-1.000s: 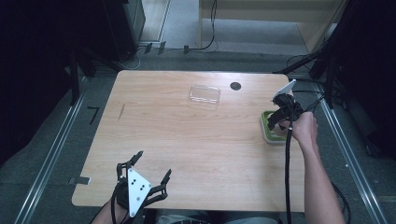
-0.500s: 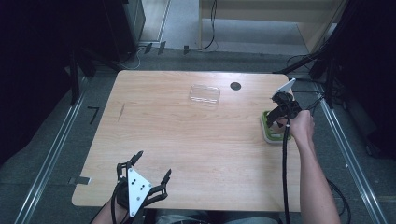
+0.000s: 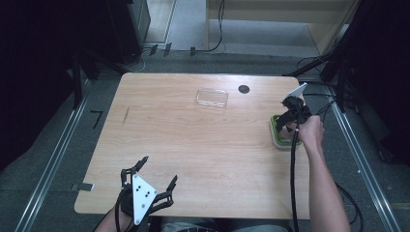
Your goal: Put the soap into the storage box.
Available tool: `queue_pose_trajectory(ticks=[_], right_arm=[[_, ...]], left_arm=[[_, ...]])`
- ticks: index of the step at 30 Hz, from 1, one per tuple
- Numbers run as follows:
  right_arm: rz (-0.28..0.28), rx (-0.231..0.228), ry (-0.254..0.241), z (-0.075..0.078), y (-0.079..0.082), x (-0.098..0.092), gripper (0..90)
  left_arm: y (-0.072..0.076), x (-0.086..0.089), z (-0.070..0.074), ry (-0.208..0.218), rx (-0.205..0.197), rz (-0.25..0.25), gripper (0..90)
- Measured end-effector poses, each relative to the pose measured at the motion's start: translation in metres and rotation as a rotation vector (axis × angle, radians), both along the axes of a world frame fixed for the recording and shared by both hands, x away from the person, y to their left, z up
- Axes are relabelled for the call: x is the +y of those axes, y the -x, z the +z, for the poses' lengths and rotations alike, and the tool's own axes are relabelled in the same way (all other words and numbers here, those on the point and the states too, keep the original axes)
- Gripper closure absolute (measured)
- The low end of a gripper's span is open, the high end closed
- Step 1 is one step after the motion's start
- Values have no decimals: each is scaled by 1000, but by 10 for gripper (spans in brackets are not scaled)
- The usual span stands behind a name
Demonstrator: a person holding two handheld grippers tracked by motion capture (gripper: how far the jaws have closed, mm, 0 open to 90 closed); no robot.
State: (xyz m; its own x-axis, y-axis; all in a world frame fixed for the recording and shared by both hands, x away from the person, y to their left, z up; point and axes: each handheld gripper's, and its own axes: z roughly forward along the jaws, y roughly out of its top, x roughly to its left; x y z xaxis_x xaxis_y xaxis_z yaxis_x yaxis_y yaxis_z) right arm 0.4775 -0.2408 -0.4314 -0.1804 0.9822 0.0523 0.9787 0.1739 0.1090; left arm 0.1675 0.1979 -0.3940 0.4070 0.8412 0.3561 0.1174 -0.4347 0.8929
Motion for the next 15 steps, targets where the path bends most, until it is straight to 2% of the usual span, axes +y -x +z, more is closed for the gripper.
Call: queue_pose_trajectory(ticks=[15], right_arm=[[-23, -2, -1, -9, -3, -3, 331]], left_arm=[[0, 0, 0, 0, 2, 1, 99]])
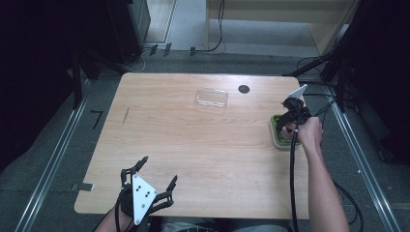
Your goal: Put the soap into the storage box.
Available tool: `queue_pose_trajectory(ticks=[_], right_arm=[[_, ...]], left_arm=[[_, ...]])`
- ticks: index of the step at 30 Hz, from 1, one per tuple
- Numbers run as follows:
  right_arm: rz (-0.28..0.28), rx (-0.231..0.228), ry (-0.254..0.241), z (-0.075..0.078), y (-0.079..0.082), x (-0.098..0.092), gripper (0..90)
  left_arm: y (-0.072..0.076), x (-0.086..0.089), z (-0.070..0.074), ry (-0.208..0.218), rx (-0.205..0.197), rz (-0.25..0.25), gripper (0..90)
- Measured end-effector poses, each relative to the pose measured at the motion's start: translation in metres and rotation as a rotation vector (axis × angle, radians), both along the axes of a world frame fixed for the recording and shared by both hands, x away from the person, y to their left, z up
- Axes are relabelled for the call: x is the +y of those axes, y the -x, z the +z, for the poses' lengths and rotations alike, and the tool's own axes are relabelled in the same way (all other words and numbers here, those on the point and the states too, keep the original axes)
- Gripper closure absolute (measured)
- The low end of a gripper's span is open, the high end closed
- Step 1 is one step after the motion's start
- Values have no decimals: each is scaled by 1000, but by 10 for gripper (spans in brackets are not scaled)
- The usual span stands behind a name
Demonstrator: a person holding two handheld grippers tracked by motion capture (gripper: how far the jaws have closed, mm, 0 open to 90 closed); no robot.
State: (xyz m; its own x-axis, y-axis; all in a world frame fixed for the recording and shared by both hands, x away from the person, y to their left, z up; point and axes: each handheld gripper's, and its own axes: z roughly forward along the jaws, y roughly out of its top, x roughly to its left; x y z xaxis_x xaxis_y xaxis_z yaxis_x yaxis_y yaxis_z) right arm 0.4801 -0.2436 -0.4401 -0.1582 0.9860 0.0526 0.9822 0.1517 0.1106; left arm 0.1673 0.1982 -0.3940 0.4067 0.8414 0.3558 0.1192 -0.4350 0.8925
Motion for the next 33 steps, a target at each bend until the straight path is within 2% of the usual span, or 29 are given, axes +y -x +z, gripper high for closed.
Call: queue_pose_trajectory(ticks=[33], right_arm=[[-23, 19, -2, -9, -1, -2, 331]], left_arm=[[1, 0, 0, -3, -3, -1, 99]])
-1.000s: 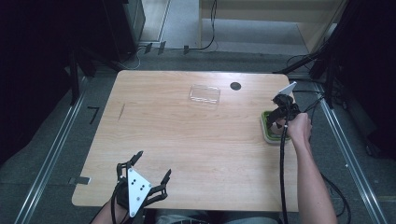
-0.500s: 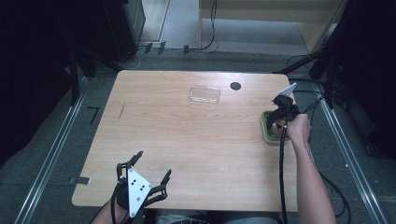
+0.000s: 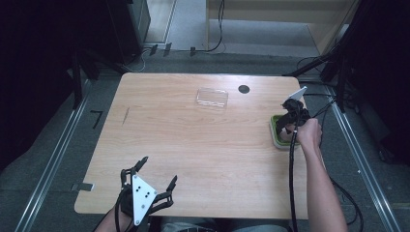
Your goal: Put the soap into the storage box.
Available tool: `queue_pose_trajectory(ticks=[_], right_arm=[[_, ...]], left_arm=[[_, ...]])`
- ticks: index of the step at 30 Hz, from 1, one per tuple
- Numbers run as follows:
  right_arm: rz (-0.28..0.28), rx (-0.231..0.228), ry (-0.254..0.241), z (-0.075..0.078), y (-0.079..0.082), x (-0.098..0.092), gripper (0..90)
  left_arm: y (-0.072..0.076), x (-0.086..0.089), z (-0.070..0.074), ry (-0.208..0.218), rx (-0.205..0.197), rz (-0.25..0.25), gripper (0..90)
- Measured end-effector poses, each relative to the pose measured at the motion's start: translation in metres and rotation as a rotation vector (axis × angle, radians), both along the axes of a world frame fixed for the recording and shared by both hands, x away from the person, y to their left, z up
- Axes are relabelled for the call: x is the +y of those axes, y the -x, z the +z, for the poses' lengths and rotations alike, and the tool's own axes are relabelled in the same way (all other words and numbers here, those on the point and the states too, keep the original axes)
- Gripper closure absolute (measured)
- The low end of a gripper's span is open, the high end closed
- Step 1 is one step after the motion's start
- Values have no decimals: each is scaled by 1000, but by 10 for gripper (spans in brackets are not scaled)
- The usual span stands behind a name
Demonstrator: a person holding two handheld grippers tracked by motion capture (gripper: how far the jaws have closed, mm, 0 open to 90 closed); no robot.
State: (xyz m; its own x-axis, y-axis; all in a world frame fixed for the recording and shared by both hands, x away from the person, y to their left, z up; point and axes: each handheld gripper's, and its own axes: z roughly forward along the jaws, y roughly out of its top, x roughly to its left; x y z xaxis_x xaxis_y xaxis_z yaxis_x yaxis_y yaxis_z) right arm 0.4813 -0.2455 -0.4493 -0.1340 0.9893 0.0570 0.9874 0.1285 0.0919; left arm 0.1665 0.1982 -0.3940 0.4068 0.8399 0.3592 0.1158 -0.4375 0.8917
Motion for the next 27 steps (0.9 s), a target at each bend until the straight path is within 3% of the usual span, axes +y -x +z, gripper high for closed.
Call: queue_pose_trajectory(ticks=[10, 16, 27], right_arm=[[0, -18, 4, 4, 2, 0, 296], [12, -30, 7, 9, 6, 2, 180], [42, -42, 15, 17, 17, 1, 100]], left_arm=[[-1, 0, 0, 1, -3, 2, 99], [-3, -2, 0, -3, 2, -3, 99], [-3, -2, -1, -5, 1, -4, 99]])
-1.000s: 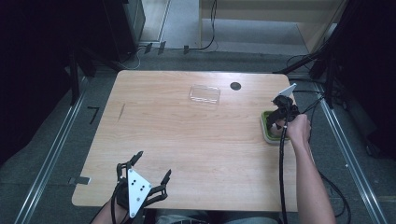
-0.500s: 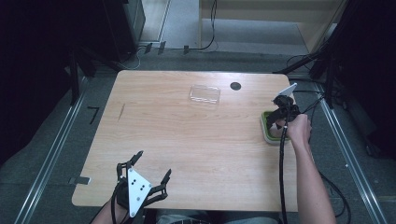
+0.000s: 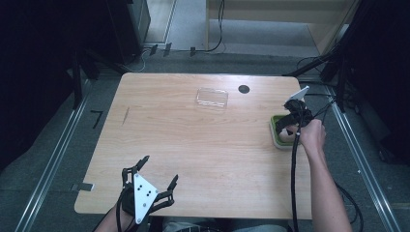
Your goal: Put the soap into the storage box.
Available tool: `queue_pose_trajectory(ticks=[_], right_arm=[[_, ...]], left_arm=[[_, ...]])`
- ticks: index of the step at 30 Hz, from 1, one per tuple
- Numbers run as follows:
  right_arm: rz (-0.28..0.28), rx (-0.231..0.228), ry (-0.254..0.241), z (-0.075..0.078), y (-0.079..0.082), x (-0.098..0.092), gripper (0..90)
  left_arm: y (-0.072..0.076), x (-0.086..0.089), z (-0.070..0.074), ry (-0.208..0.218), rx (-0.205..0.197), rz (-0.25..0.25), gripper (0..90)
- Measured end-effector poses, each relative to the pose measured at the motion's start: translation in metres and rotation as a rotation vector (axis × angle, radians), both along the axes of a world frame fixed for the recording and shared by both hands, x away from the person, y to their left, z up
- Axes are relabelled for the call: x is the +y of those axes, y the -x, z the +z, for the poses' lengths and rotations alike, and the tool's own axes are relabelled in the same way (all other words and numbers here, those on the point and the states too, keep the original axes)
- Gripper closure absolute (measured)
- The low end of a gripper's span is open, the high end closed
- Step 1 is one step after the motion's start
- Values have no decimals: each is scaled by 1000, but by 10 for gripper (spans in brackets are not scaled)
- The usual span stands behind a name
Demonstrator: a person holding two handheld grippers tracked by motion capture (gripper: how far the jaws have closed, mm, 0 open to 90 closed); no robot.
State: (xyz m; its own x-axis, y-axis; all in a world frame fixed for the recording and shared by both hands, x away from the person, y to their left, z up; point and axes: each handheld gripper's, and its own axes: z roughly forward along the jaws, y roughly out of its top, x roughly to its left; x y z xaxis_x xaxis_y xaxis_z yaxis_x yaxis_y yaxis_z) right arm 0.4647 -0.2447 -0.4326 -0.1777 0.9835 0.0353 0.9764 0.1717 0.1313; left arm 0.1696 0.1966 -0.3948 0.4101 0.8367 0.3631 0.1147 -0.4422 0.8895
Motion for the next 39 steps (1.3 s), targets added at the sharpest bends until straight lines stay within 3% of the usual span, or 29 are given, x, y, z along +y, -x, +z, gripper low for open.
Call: queue_pose_trajectory(ticks=[14, 39], right_arm=[[73, -10, -9, 13, 26, 13, 52], [243, -55, 11, 33, 101, 50, 52]], left_arm=[[1, -1, 0, 1, -4, -4, 99], [1, -2, 1, -3, -4, -15, 99]])
